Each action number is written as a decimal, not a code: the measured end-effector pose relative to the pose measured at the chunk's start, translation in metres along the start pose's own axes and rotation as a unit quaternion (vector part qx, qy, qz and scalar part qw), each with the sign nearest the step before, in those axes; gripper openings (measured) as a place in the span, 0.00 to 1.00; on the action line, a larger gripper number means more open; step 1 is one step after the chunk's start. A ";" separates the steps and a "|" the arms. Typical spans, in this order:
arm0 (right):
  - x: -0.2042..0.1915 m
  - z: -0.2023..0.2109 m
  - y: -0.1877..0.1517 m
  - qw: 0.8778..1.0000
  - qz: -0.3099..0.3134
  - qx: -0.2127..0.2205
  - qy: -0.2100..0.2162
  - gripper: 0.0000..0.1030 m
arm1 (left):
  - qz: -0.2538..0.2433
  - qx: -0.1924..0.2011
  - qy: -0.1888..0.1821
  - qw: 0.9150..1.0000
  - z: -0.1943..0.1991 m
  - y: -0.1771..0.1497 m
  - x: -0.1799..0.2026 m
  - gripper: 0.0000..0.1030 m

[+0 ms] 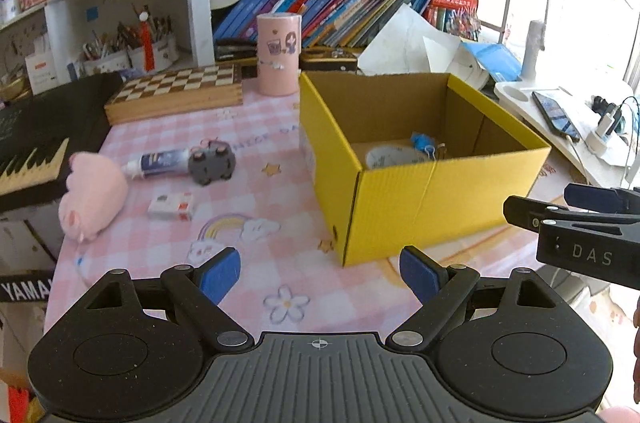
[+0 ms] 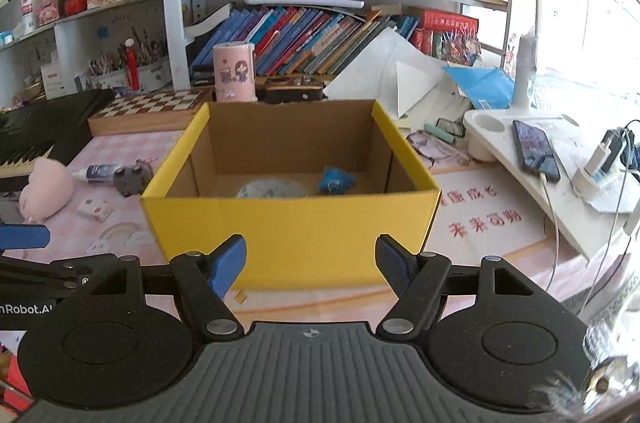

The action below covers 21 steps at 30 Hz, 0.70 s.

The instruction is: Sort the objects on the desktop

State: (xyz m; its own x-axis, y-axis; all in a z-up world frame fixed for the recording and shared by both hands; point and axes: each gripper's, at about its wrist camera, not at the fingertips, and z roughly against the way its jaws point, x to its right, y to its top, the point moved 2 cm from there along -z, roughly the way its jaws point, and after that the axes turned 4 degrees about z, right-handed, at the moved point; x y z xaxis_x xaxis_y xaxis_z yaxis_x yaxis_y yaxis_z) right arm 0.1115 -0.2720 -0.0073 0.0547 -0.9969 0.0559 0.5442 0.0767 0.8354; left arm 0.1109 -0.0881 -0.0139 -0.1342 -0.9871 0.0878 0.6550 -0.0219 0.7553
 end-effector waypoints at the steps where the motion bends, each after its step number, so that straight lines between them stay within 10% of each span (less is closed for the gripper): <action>1: -0.003 0.003 -0.003 1.000 -0.001 -0.003 -0.001 0.68 | 0.001 -0.002 -0.001 1.000 0.003 -0.003 -0.002 0.87; 21: -0.058 0.047 -0.048 0.999 -0.015 -0.047 0.016 0.70 | 0.004 -0.038 -0.001 0.999 0.040 -0.048 -0.039 0.87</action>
State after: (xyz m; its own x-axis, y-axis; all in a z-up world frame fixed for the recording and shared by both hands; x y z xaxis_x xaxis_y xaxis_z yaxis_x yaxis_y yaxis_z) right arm 0.0432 -0.2189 -0.0251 0.0630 -0.9979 0.0136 0.6218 0.0499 0.7816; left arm 0.0544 -0.0420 -0.0277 -0.1307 -0.9869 0.0950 0.7110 -0.0265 0.7027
